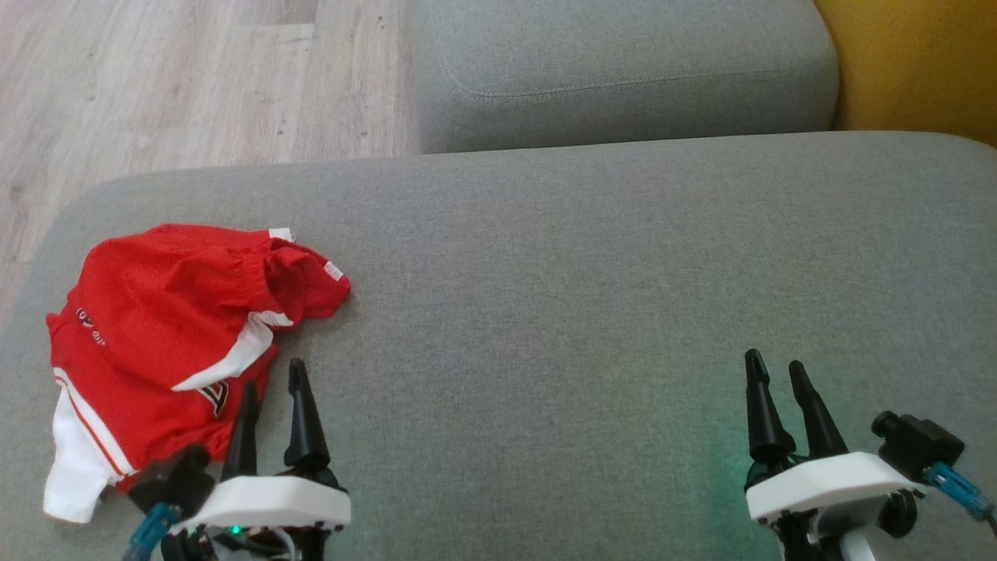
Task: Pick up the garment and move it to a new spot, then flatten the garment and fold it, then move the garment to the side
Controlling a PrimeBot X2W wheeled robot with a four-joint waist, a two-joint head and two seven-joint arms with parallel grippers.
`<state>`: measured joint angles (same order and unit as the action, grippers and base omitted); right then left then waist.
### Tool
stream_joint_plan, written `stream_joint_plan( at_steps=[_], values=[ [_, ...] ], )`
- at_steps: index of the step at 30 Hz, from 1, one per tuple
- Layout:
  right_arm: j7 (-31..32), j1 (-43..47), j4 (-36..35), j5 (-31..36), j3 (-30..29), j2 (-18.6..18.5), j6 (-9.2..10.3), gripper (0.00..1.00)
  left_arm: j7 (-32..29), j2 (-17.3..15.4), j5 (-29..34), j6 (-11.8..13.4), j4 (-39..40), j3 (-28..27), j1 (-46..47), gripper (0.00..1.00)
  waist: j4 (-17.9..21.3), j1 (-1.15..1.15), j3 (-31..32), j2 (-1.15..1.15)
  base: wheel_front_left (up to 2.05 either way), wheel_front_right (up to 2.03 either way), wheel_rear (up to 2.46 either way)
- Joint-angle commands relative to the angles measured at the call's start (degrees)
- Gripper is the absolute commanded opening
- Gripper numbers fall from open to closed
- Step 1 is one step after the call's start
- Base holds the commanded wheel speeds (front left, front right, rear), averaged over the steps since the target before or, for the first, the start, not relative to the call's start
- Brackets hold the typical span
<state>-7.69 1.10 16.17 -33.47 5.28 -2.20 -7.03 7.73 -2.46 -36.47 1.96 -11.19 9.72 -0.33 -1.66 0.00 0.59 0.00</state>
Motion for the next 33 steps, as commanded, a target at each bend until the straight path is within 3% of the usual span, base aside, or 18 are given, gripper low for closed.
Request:
stream_joint_plan(
  at_steps=[1,25,33],
  values=[
    [-0.9,-2.9,-2.2,1.7,1.4,-0.5,-0.32,1.0,0.8,-0.3,1.9,0.3,2.5,-0.5,3.0,1.0,0.0,0.0,0.0,0.0,0.0,0.0,0.0],
    [-4.9,-2.9,-2.2,17.9,4.1,-0.6,-0.41,1.0,4.9,-0.4,18.1,2.3,1.3,4.0,3.6,1.0,-0.6,0.0,0.1,0.0,0.0,0.0,0.0],
    [-6.3,-2.7,-1.8,22.9,2.0,-0.6,-0.44,1.0,6.2,-0.4,22.8,3.4,0.5,5.0,3.8,1.0,-0.8,0.0,0.1,0.0,0.0,0.0,0.0]
  ],
)
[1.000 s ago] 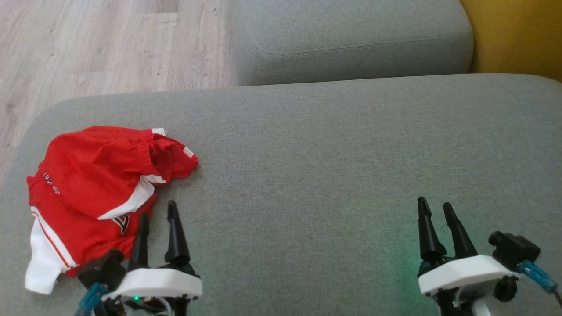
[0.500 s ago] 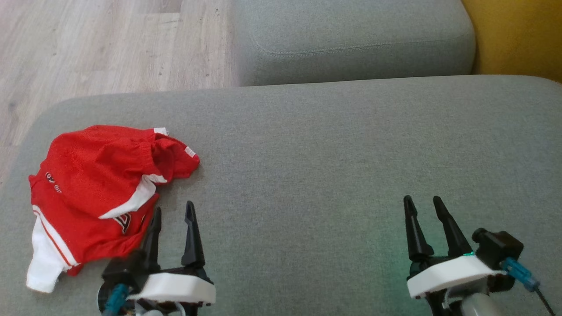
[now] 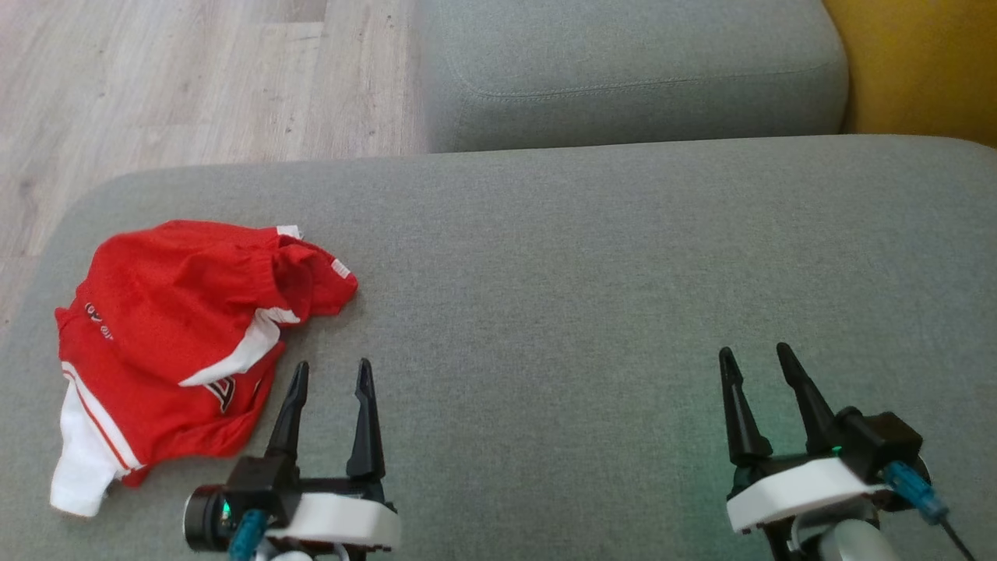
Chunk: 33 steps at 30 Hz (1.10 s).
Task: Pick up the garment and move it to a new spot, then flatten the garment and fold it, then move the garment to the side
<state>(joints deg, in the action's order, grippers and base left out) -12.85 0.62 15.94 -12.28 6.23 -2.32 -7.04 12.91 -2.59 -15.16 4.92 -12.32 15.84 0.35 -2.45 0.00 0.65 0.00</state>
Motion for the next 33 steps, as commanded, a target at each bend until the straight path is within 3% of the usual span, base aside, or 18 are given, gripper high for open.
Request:
stream_joint_plan(
  at_steps=[1,8,20,33],
  values=[
    [-1.3,-2.1,-1.6,2.3,0.9,-0.5,-0.43,1.0,1.2,-0.3,1.9,0.6,1.5,-1.1,3.2,1.0,0.0,0.0,0.0,0.0,0.0,0.0,0.0],
    [-2.1,-2.0,-1.3,6.0,0.6,-0.6,-0.45,1.0,2.1,-0.3,5.1,1.2,1.6,-0.7,3.4,1.0,0.0,0.0,-0.2,0.0,0.0,0.0,0.0],
    [-2.1,-1.6,-0.7,4.9,0.6,-0.6,-0.45,1.0,2.1,-0.3,5.3,0.6,1.0,-1.0,3.5,1.0,-0.7,0.0,-0.4,0.0,0.0,0.0,0.0],
    [-2.2,-2.0,-0.8,5.2,0.8,-0.6,-0.45,1.0,2.1,-0.3,5.8,0.8,0.5,-0.2,4.1,1.0,-8.0,0.0,-2.0,0.0,0.0,0.0,0.0]
  ],
)
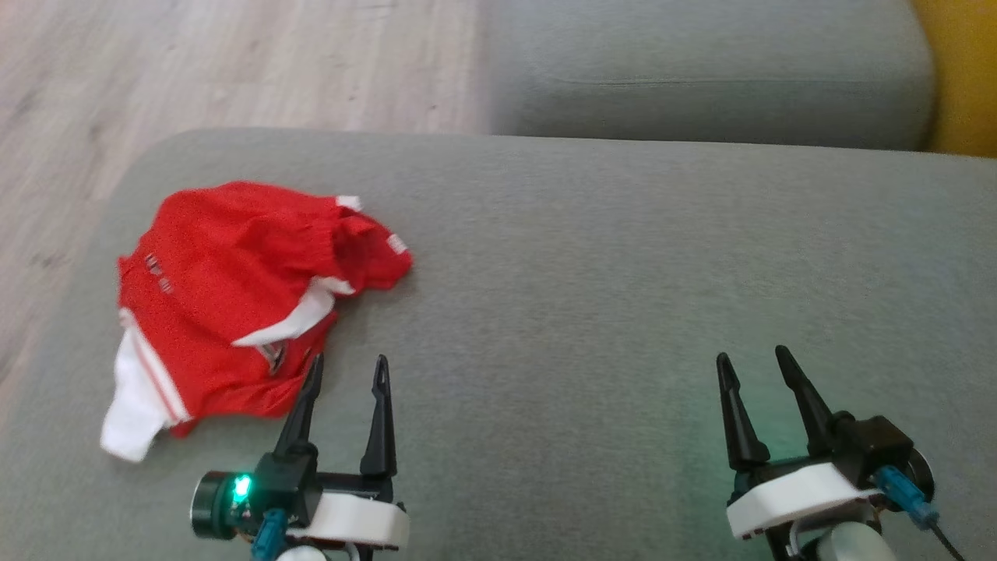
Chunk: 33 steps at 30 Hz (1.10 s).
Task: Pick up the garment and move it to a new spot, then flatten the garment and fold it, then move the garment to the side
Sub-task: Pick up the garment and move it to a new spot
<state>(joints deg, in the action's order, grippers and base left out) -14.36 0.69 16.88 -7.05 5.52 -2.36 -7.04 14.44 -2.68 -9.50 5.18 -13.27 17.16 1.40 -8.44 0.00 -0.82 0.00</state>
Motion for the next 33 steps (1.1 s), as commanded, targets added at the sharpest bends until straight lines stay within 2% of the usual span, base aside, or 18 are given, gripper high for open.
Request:
stream_joint_plan(
  at_steps=[1,12,17,23,28,31,33],
  values=[
    [-0.6,-2.1,-1.8,0.0,1.6,-0.5,-0.45,1.0,0.6,-0.2,0.3,0.8,1.6,-1.6,3.1,1.0,-2.7,0.0,-0.6,0.0,0.0,0.0,0.0],
    [-0.6,-2.9,-2.0,0.4,2.0,-0.5,-0.45,1.0,0.6,-0.2,-0.5,1.5,1.6,-2.5,3.4,1.0,-11.3,0.0,-1.8,0.0,0.0,0.0,0.0],
    [-0.6,-3.2,-2.3,0.7,1.2,-0.5,-0.45,1.0,0.6,-0.2,-0.4,1.7,2.1,-2.5,3.5,1.0,-13.4,0.0,-2.6,0.0,0.0,0.0,0.0],
    [-0.6,-3.5,-2.6,1.6,0.8,-0.5,-0.45,1.0,0.6,-0.2,4.3,1.9,5.9,-4.4,5.1,1.0,-14.4,0.0,-4.2,0.0,0.0,0.0,0.0],
    [-0.6,-5.0,-3.2,3.2,0.8,-0.5,-0.45,1.0,0.6,-0.2,4.4,3.1,11.4,-6.6,8.1,1.0,-13.9,0.0,-7.7,0.0,0.0,0.0,0.0],
    [-0.6,-6.6,-3.7,4.6,0.9,-0.9,-0.45,1.0,0.6,-0.6,6.2,2.3,13.9,-8.4,12.2,1.0,-13.3,0.0,-10.7,0.0,0.0,0.0,0.0],
    [-0.6,-7.7,-4.1,5.1,1.1,-1.8,-0.45,1.0,0.6,-1.4,6.4,0.9,14.6,-9.5,15.6,1.0,-13.0,0.0,-12.7,0.0,0.0,0.0,0.0]
  ],
)
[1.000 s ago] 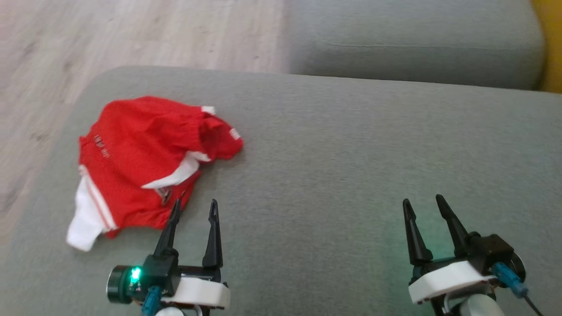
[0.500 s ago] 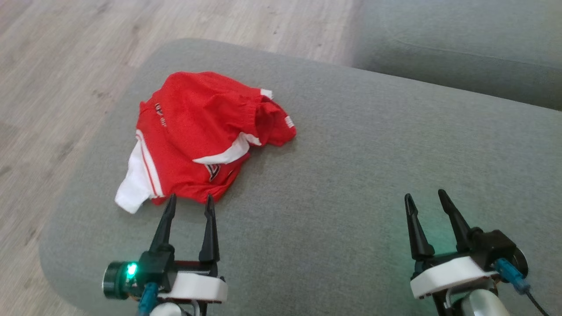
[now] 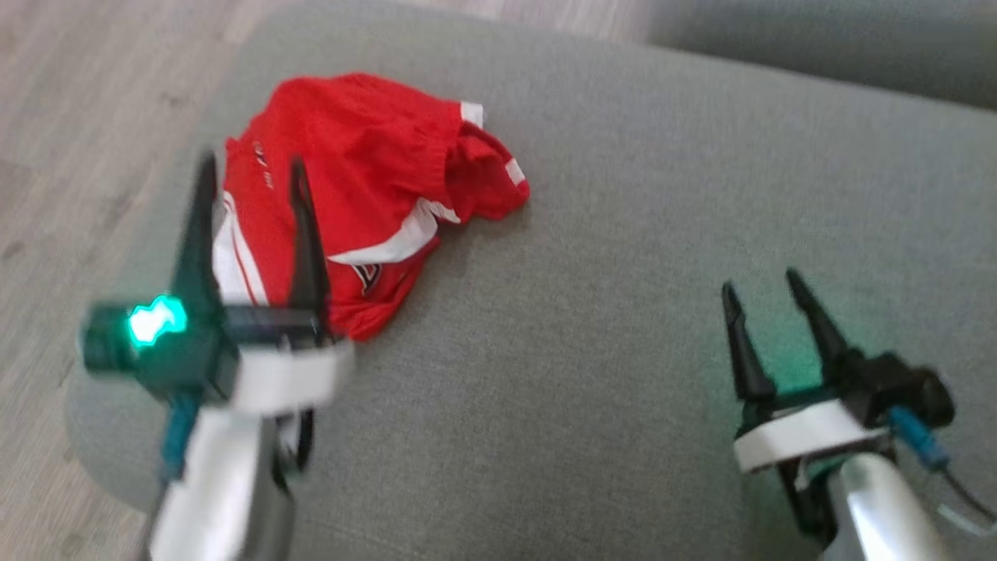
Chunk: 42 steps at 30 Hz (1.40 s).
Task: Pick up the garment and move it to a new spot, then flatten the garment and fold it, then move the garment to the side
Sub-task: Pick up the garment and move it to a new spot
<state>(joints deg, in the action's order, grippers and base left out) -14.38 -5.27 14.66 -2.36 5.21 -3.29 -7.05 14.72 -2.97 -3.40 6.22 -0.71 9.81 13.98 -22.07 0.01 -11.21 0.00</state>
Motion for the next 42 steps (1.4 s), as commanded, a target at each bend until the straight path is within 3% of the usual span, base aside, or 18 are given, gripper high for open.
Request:
stream_joint_plan(
  at_steps=[1,7,12,15,20,25,26,28,33,42],
  values=[
    [-0.6,-2.2,-2.1,0.5,1.4,-1.4,-0.44,1.0,0.3,-1.6,0.1,-1.4,1.7,-2.5,4.8,1.0,0.7,-0.01,-3.2,0.0,0.0,0.0,0.0],
    [-0.6,-3.7,-2.7,1.1,1.2,-5.0,-0.44,1.0,0.3,-5.5,0.4,-8.9,-5.2,-2.6,15.6,1.0,1.1,-0.01,-7.4,0.0,0.0,0.0,0.0],
    [-0.6,-4.6,-3.8,1.1,0.8,-7.3,-0.44,1.0,0.3,-6.9,0.2,-12.0,-19.7,-0.1,22.0,1.0,1.7,-0.01,-10.1,0.0,0.0,0.0,0.0],
    [-0.6,-4.9,-4.2,1.1,0.8,-8.2,-0.44,1.0,-0.7,-6.7,-0.5,-12.4,-29.6,0.8,25.5,1.0,2.1,-0.01,-11.2,0.0,0.0,0.0,0.0],
    [-0.6,-5.4,-5.2,1.1,1.1,-9.4,-0.44,1.0,-1.6,-6.3,0.7,-8.3,-42.1,0.4,30.4,1.0,2.5,-0.01,-13.1,0.0,0.0,0.0,0.0],
    [-0.6,-5.3,-5.4,1.2,1.0,-10.2,-0.44,1.0,-0.8,-5.4,0.9,-9.5,-48.7,1.8,32.8,1.0,2.4,-0.01,-14.2,0.0,0.0,0.0,0.0],
    [-0.6,-5.3,-5.4,1.2,1.0,-10.3,-0.44,1.0,-0.6,-5.2,0.8,-10.1,-50.0,2.3,33.2,0.84,2.4,-0.01,-14.4,0.0,0.0,0.0,0.0],
    [-0.6,-5.3,-5.4,1.2,1.1,-10.4,-0.44,1.0,-0.3,-5.2,0.8,-10.6,-52.2,2.8,34.1,0.0,2.3,-0.01,-14.7,0.0,0.0,0.0,0.0],
    [-0.6,-5.6,-5.2,1.2,1.3,-10.3,-0.44,1.0,0.2,-5.0,0.1,-11.4,-54.3,3.3,35.8,0.0,2.3,-0.01,-14.6,0.0,0.0,0.0,0.0],
    [-0.6,-5.8,-3.6,-0.7,2.1,-5.6,-0.44,1.0,0.3,-6.5,-3.6,-12.1,-39.9,-0.4,33.8,0.0,5.8,-0.01,-7.1,0.0,0.0,0.0,0.0]
  ],
)
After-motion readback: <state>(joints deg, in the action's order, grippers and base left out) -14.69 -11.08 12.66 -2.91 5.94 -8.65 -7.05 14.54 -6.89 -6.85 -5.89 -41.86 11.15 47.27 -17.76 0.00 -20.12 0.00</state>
